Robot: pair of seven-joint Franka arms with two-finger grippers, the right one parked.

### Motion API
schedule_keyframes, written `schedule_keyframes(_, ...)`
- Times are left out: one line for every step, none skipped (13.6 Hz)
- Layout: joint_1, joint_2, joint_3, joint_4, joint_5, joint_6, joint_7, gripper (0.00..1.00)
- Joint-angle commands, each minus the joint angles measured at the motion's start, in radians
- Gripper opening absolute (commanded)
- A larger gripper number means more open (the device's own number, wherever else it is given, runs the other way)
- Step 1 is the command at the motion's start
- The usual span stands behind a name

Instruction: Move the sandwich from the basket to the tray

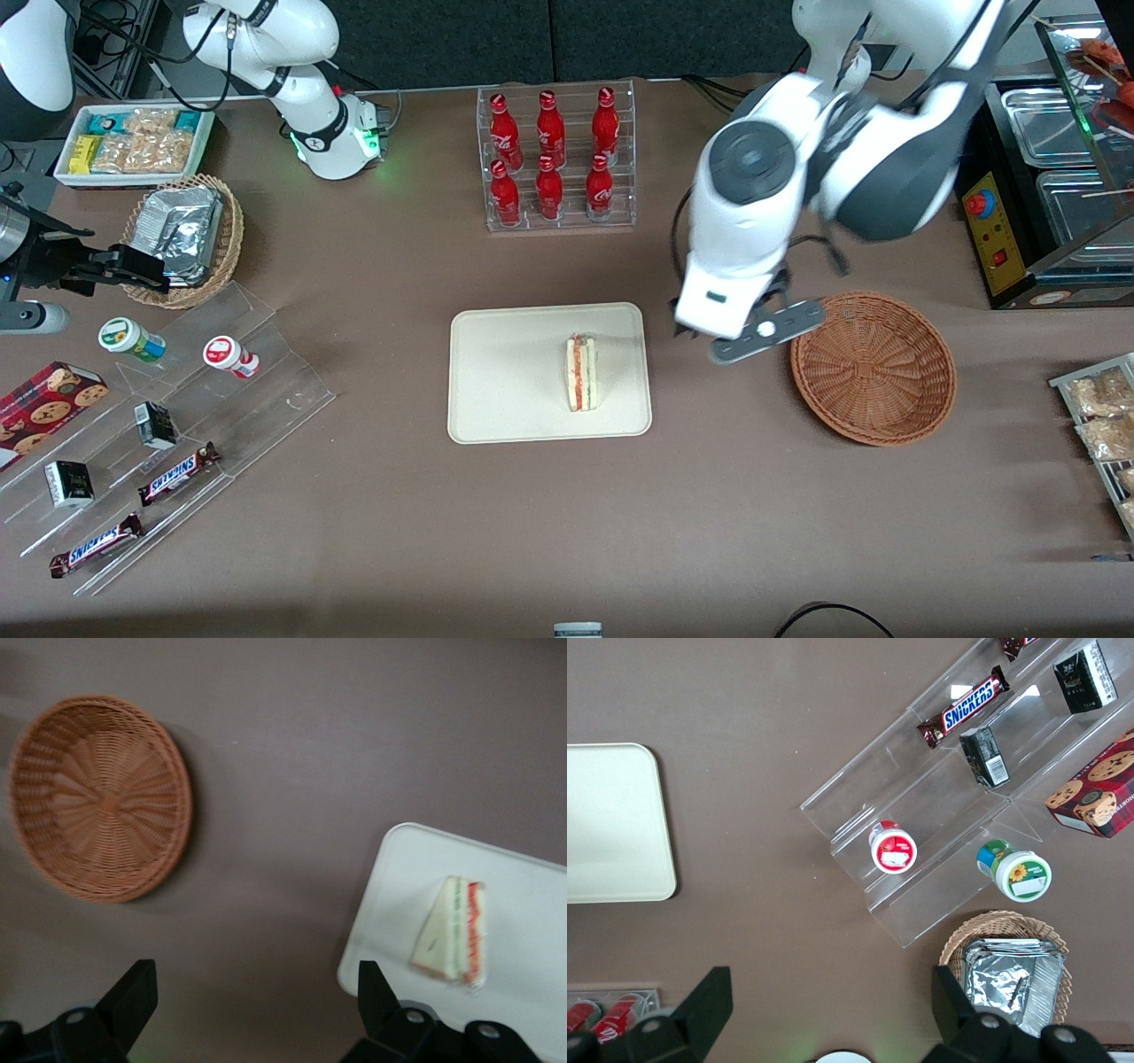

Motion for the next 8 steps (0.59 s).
schedule_keyframes(-0.002,-0.095,0.116,-0.019,-0.101,-0.028,0.162,1.0)
schedule_keyframes(-0.002,-0.123,0.174,-0.022,-0.142,-0.036,0.248,1.0)
schedule_keyframes(-0.002,-0.149,0.223,-0.025,-0.175,-0.057,0.328,1.0)
schedule_keyframes(-0.001,-0.172,0.263,-0.027,-0.202,-0.082,0.392,1.0)
schedule_keyframes(0.002,-0.19,0.306,-0.027,-0.23,-0.099,0.458,1.0)
schedule_keyframes(0.007,-0.21,0.344,-0.028,-0.247,-0.102,0.515,1.0)
schedule_keyframes(0.015,-0.222,0.369,-0.03,-0.253,-0.113,0.564,1.0)
schedule_keyframes(0.025,-0.229,0.383,-0.03,-0.256,-0.129,0.616,1.0)
